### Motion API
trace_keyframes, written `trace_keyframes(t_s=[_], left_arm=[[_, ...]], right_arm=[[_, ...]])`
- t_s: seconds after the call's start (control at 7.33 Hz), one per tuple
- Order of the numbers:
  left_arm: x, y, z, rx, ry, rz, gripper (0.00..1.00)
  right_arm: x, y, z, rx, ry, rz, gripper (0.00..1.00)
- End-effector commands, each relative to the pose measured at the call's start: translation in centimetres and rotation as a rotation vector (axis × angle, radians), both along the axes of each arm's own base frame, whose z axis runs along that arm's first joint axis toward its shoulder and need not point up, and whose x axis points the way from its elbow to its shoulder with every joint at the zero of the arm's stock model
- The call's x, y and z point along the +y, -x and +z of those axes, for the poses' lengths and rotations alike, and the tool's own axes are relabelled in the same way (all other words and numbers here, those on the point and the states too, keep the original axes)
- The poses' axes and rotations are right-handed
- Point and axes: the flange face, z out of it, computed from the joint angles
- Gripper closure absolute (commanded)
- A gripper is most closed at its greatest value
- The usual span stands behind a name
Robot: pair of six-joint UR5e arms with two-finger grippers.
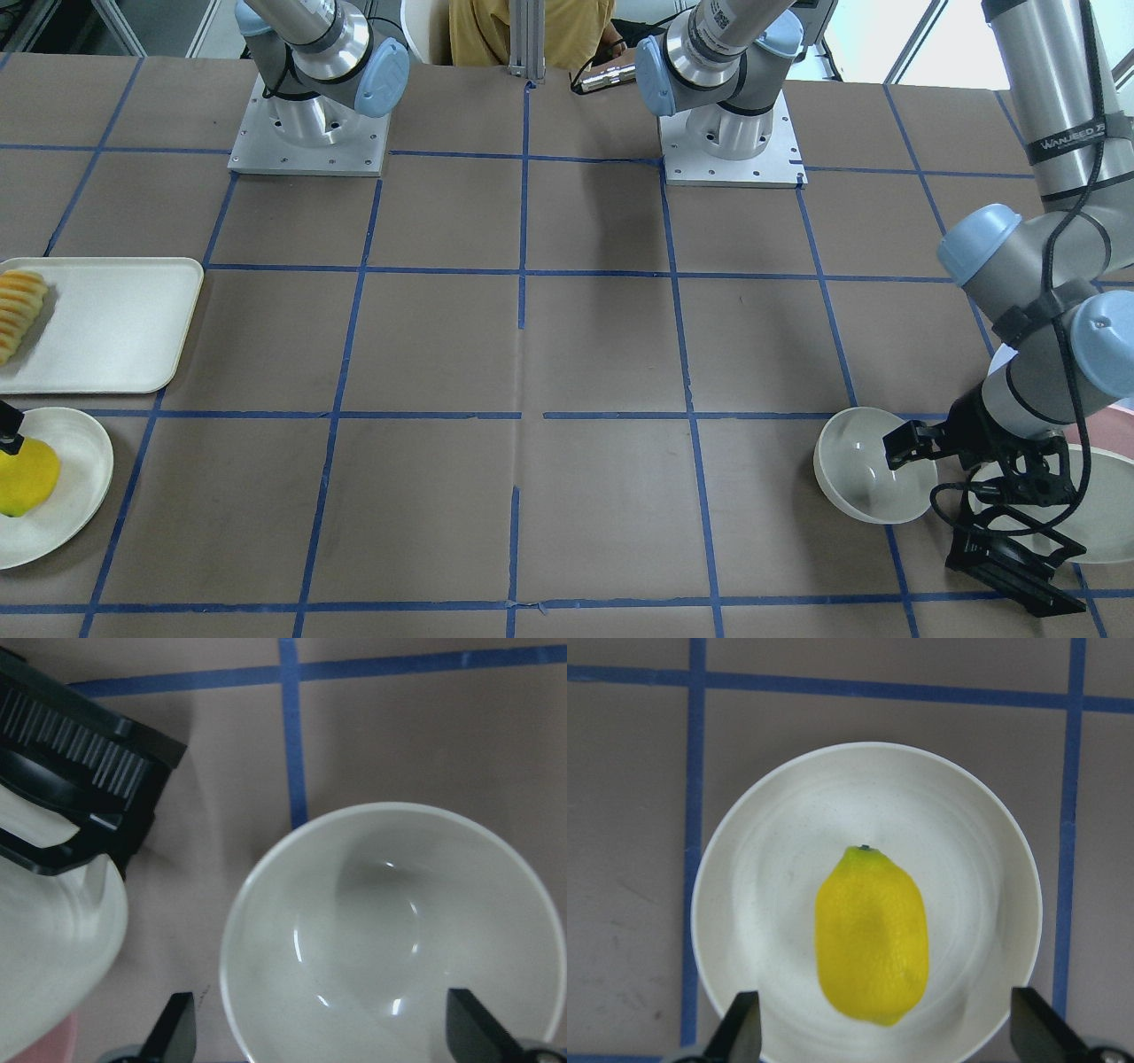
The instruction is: Place bowl and put lemon in it
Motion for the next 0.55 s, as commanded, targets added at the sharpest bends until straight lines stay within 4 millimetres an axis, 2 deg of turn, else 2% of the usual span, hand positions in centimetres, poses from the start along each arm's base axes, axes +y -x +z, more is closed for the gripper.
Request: trace_keyframes(t_s=[0.0,0.27,0.41], left_arm=[[-0.17,-0.37,-2.70,0.020,-0.023,0.006,0.00],[-0.22,-0.25,-3.59,0.048,-0.030,0.003,0.00],[-0.25,-0.39,-3.52,0.045,-0.028,-0.007,0.51]], right_arm=[[-0.87,1.16,-5.80,-0.006,-0.011,-0.003,0.00],[-0.83,1.11,-6.10,-0.019,-0.022,-0.030,0.00],[-1.08,0.91,-6.40,-0.043,-0.005,-0.025,0.00]])
